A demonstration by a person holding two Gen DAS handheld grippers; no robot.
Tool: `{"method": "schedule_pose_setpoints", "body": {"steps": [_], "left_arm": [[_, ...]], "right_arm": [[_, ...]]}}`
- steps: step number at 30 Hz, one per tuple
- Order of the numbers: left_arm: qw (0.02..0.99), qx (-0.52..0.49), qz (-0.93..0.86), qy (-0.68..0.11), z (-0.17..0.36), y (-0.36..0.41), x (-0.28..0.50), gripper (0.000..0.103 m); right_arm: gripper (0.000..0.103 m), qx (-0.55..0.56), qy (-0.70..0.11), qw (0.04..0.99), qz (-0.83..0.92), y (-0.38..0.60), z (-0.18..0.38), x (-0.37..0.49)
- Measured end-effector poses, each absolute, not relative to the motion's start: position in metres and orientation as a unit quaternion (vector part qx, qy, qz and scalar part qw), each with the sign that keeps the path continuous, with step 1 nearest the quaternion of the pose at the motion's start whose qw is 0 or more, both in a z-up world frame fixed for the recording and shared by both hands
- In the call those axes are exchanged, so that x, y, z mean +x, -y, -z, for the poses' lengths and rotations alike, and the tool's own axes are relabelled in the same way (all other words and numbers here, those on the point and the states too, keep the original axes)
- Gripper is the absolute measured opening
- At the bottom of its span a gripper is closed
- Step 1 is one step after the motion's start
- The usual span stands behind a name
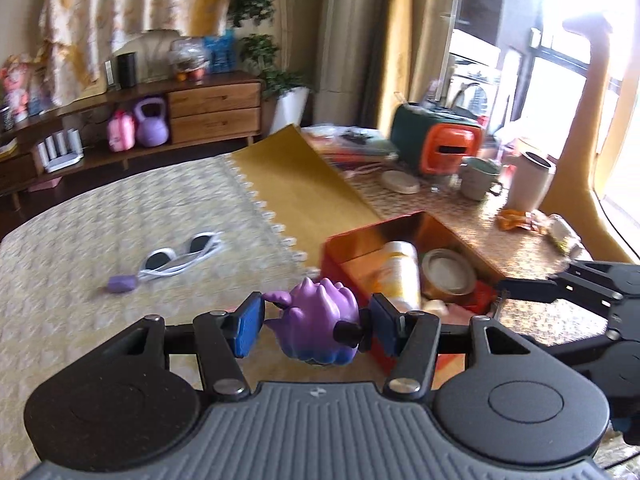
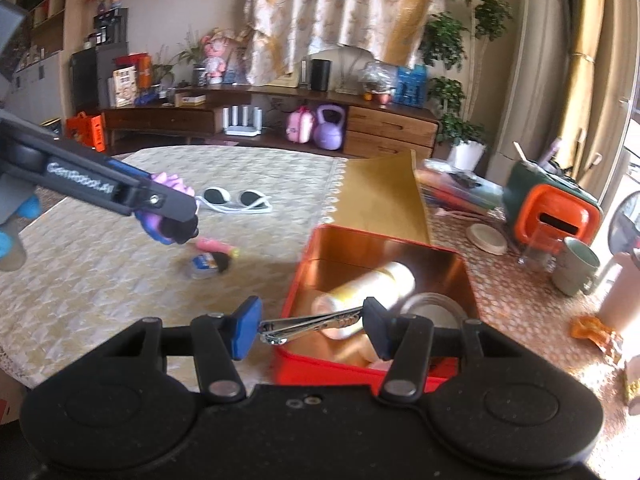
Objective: Organize rigid objects
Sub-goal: 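Carry the purple toy with left tool while right tool carries the clipper over the tin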
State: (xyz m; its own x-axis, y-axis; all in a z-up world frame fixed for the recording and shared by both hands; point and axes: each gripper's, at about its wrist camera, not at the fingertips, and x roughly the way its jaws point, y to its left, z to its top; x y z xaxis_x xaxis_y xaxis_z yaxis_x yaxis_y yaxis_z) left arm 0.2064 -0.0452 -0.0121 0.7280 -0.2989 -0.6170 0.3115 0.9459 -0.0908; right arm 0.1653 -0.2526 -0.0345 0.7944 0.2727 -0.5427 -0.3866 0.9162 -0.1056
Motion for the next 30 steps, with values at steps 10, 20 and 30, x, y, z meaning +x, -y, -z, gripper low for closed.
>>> {"method": "schedule_pose_setpoints", "body": {"steps": [10, 20, 30], "left_arm": [[0.915, 0.041, 0.213, -0.339, 0.021, 0.103, 0.217, 0.057], [0.904, 0.061, 0.239, -0.350, 0.028, 0.152, 0.248, 0.057], [0.894, 0.083, 0.242, -0.369, 0.053, 0.189, 0.282, 0.057]], "right_arm": [[0.055, -0.098, -0.278, 0.945, -0.141, 0.289, 0.042, 0.183], [0.055, -0.091, -0.299, 0.942, -0.124, 0.313, 0.060, 0.198], [0.055, -0.095, -0.307, 0.939, -0.123, 0.323, 0.072, 0.215]]}}
